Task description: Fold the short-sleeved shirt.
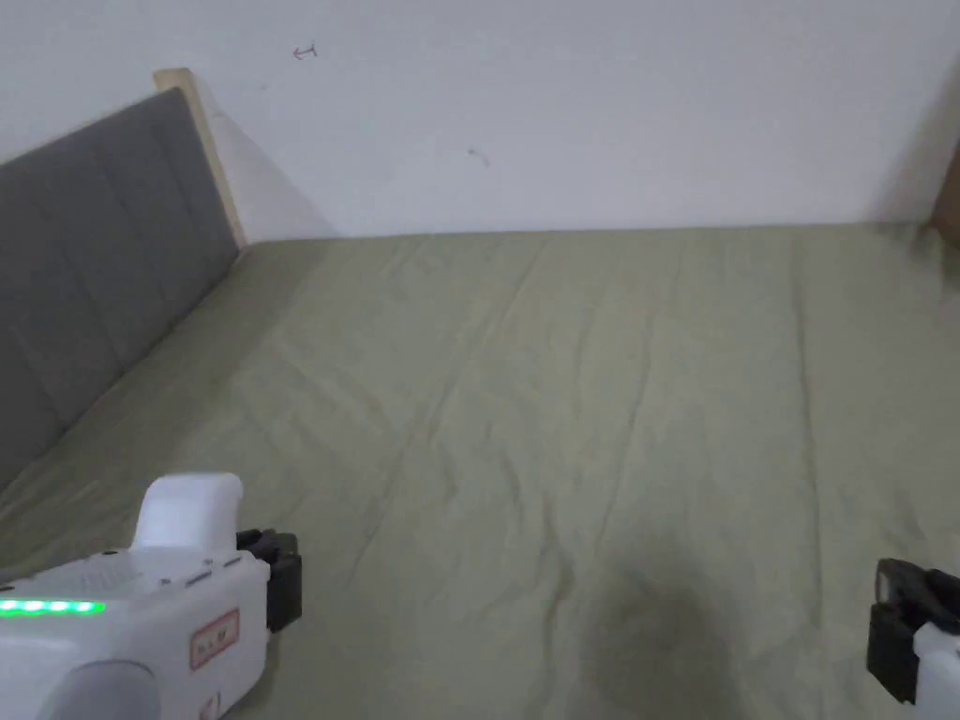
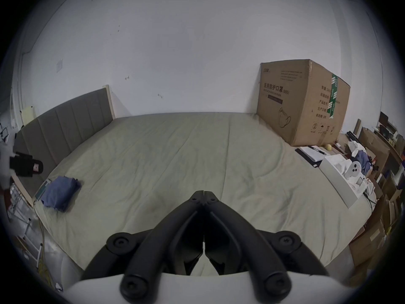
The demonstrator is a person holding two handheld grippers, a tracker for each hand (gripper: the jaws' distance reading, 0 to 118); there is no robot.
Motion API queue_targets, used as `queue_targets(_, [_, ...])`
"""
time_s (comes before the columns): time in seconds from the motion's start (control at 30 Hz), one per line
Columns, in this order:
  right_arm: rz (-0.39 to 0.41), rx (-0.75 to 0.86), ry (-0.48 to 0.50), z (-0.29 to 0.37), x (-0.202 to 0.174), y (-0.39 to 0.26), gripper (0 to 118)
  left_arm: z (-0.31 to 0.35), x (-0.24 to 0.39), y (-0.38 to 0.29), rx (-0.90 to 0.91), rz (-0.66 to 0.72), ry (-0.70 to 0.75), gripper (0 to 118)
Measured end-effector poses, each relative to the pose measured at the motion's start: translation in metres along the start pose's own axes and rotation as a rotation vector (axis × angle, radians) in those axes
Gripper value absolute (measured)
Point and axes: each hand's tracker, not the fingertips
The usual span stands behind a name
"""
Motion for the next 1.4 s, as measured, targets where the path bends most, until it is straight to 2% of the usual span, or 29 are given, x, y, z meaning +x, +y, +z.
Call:
queue_targets(0.13, [-0.031, 0.041, 0.008, 0.013, 0.012, 0.011, 0, 0.011, 0.050, -0.004, 0.119, -0.018, -0.013, 0])
queue_targets(0.23, [-0.013, 0.071, -0.009, 0.024, 0.018, 0.020, 0, 0.025, 0.080, -0.003, 0.213, -0.002, -0.031, 0])
queue_targets(0.3, [-0.007, 0.092, -0.019, 0.031, 0.023, 0.025, 0, 0.036, 0.103, -0.002, 0.275, -0.017, 0.024, 0])
queue_targets(0.37, [-0.016, 0.107, -0.019, 0.036, 0.030, 0.030, 0, 0.045, 0.112, -0.001, 0.343, -0.012, 0.032, 0])
queue_targets(0.47, [-0.027, 0.121, -0.001, 0.041, 0.038, 0.035, 0, 0.053, 0.120, 0.006, 0.347, 0.007, 0.004, 2])
queue_targets(0.5, [-0.026, 0.123, 0.000, 0.043, 0.040, 0.037, 0, 0.055, 0.120, 0.008, 0.357, 0.009, 0.000, 14])
queue_targets(0.53, [-0.024, 0.128, 0.001, 0.044, 0.042, 0.039, 3, 0.057, 0.123, 0.010, 0.366, 0.003, -0.005, 32])
queue_targets(0.57, [-0.023, 0.137, 0.000, 0.046, 0.041, 0.040, 13, 0.061, 0.124, 0.012, 0.384, 0.004, -0.004, 57])
queue_targets(0.6, [-0.020, 0.139, -0.004, 0.047, 0.041, 0.042, 31, 0.064, 0.124, 0.013, 0.396, 0.001, 0.009, 93])
queue_targets(0.63, [-0.020, 0.141, -0.006, 0.048, 0.042, 0.044, 43, 0.066, 0.124, 0.014, 0.399, -0.004, 0.014, 111])
queue_targets(0.67, [-0.023, 0.145, -0.002, 0.048, 0.044, 0.045, 52, 0.069, 0.126, 0.015, 0.404, -0.002, 0.015, 118])
queue_targets(0.7, [-0.031, 0.148, 0.009, 0.050, 0.043, 0.046, 61, 0.073, 0.125, 0.015, 0.425, 0.000, 0.015, 118])
queue_targets(0.8, [-0.043, 0.170, 0.030, 0.056, 0.043, 0.050, 74, 0.087, 0.125, 0.019, 0.463, 0.010, 0.021, 118])
queue_targets(0.9, [-0.027, 0.191, 0.034, 0.061, 0.037, 0.054, 116, 0.095, 0.116, 0.027, 0.461, 0.041, -0.100, 118])
queue_targets(1.1, [0.001, 0.230, 0.045, 0.072, 0.030, 0.061, 118, 0.096, 0.120, 0.038, 0.410, 0.002, -0.087, 118])
queue_targets(1.2, [-0.011, 0.236, 0.050, 0.073, 0.031, 0.064, 118, 0.096, 0.120, 0.041, 0.377, -0.012, -0.149, 118])
queue_targets(1.4, [-0.026, 0.228, 0.043, 0.071, 0.035, 0.069, 118, 0.094, 0.121, 0.040, 0.403, -0.032, -0.108, 118])
